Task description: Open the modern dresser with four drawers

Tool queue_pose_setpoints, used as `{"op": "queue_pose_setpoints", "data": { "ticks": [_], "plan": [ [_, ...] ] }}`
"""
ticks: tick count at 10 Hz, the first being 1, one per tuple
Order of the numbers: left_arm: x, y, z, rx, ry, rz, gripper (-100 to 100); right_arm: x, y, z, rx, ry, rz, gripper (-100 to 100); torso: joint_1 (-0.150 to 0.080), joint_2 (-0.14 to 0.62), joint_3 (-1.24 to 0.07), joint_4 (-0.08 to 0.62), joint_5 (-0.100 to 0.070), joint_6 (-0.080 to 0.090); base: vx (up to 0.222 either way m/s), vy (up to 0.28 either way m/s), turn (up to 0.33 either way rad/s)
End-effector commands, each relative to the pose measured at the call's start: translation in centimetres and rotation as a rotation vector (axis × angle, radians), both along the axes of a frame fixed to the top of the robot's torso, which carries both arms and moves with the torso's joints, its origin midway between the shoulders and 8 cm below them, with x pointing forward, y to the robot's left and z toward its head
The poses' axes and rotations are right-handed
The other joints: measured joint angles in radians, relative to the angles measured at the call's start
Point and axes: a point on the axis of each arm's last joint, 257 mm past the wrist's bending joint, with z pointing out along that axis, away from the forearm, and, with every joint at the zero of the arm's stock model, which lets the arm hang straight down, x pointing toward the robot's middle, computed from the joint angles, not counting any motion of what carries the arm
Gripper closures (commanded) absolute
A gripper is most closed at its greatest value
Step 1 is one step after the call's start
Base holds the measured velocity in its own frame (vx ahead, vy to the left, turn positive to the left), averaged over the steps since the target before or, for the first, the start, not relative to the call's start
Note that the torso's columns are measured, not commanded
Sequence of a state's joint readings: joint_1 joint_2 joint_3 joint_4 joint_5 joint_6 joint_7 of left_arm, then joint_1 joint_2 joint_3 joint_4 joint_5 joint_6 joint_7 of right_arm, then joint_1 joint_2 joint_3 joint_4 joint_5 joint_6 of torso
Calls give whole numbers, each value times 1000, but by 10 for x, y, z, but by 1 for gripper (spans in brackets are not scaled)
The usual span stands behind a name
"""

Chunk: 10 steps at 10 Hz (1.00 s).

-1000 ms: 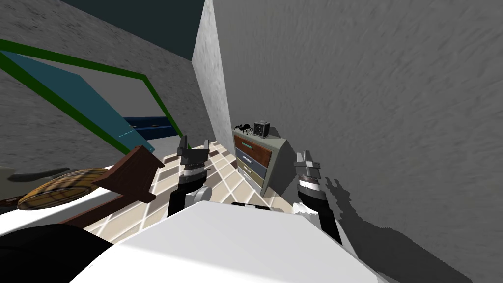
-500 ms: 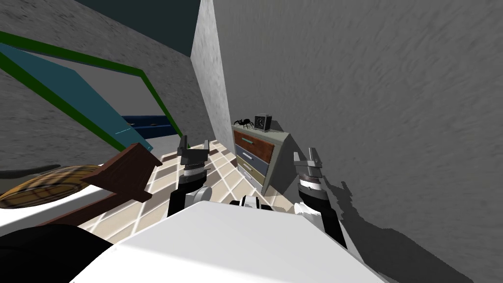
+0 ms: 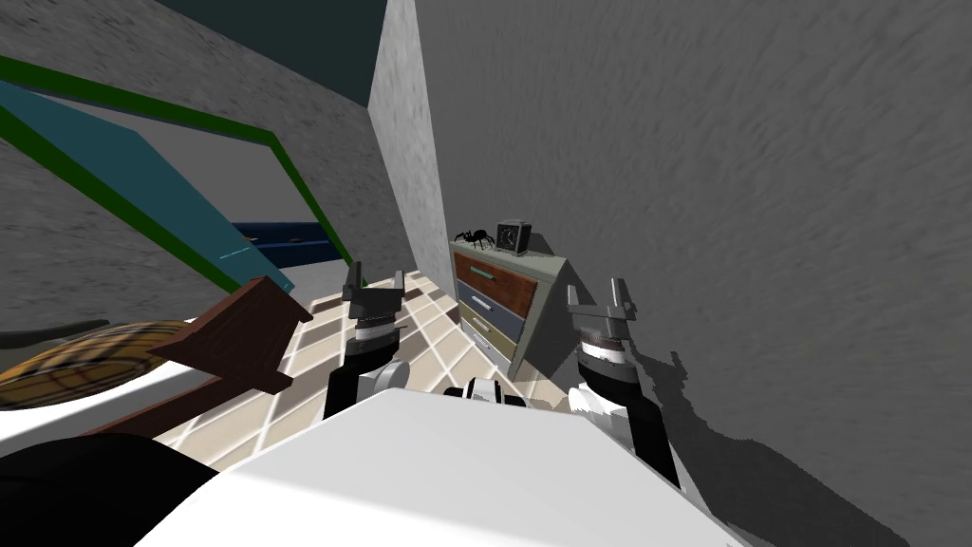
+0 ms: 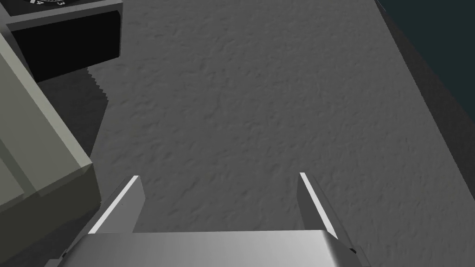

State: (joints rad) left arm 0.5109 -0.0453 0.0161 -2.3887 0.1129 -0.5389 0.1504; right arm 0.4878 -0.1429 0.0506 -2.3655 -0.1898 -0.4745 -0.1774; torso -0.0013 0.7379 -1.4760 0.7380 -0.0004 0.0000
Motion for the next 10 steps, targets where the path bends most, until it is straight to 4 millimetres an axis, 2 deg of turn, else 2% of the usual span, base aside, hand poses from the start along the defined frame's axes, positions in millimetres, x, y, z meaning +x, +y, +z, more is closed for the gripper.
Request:
{"op": "queue_pose_setpoints", "data": {
  "ticks": [1, 4, 5, 6, 7, 9, 10],
  "plan": [
    [0, 0, 0, 0, 0, 0, 0, -7, 1, 14, 83, -50, 76, -100, 0, 1, 0, 0, 0, 0, 15, 44, -4],
    [0, 0, 0, 0, 0, 0, 0, -11, -3, 23, 172, -85, 138, -100, 2, 0, 0, 0, 1, 0, 21, 44, -5],
    [0, 0, 0, 0, 0, 0, 0, -15, -2, 32, 214, -121, 185, -100, 1, 0, 0, 0, 1, 0, 43, 53, -7],
    [0, 0, 0, 0, 0, 0, 0, -15, -5, 32, 242, -120, 194, -100, 2, -1, -1, 0, 1, 0, 35, 51, -4],
    [0, 0, 0, 0, 0, 0, 0, -20, -4, 41, 286, -158, 243, -100, 1, 0, 0, 0, 0, 0, 36, 63, -8],
    [0, 0, 0, 0, 0, 0, 0, -18, -10, 39, 328, -156, 256, -100, 1, 1, 0, 0, 0, 0, 21, 38, -2],
    [0, 0, 0, 0, 0, 0, 0, -23, -10, 48, 381, -194, 308, -100, -1, 1, 1, 0, 0, 0, 16, 35, -7]
  ]
}}
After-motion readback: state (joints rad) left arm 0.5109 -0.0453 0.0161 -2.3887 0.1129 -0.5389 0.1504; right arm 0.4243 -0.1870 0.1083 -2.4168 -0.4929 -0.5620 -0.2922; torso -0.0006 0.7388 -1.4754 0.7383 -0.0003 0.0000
